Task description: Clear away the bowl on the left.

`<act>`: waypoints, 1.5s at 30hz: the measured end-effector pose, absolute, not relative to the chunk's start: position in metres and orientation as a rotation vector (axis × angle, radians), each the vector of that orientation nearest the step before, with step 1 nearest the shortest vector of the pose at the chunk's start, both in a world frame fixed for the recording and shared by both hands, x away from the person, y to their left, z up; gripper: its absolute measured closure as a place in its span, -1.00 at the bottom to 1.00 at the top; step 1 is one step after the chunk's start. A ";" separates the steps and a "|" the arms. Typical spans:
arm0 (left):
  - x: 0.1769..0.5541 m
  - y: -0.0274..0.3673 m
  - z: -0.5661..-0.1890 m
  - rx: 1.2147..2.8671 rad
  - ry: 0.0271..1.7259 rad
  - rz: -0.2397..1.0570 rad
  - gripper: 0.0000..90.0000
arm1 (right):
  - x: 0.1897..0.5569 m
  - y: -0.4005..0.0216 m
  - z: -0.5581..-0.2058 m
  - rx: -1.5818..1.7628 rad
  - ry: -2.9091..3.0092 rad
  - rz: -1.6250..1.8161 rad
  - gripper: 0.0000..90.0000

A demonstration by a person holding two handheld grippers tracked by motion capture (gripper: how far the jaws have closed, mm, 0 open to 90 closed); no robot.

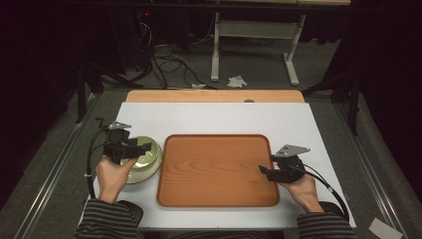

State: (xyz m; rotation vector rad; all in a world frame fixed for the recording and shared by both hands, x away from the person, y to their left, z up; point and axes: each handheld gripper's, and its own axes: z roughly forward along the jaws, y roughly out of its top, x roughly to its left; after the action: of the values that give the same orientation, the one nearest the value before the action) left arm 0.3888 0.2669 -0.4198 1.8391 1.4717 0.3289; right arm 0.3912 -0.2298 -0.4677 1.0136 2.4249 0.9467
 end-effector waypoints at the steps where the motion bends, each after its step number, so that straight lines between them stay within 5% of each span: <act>1: 0.389 0.269 -0.421 1.847 1.497 0.357 -0.07 | 0.391 -0.230 -0.468 1.020 2.435 0.943 -0.05; 15: 0.392 0.309 -0.427 1.788 1.638 0.430 -0.07 | 0.393 -0.231 -0.468 1.019 2.429 0.956 -0.05; 39: 0.411 0.322 -0.460 1.899 1.734 0.331 0.01 | 0.392 -0.228 -0.471 1.000 2.465 0.958 -0.02; 45: 0.415 0.322 -0.463 1.905 1.754 0.293 0.20 | 0.393 -0.228 -0.471 0.998 2.469 0.945 -0.02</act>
State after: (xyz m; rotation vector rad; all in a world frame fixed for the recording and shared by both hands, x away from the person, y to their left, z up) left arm 0.4154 0.3218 -0.4630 1.9052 1.7540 0.2934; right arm 0.3927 -0.2279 -0.4710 0.9984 2.4692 0.9449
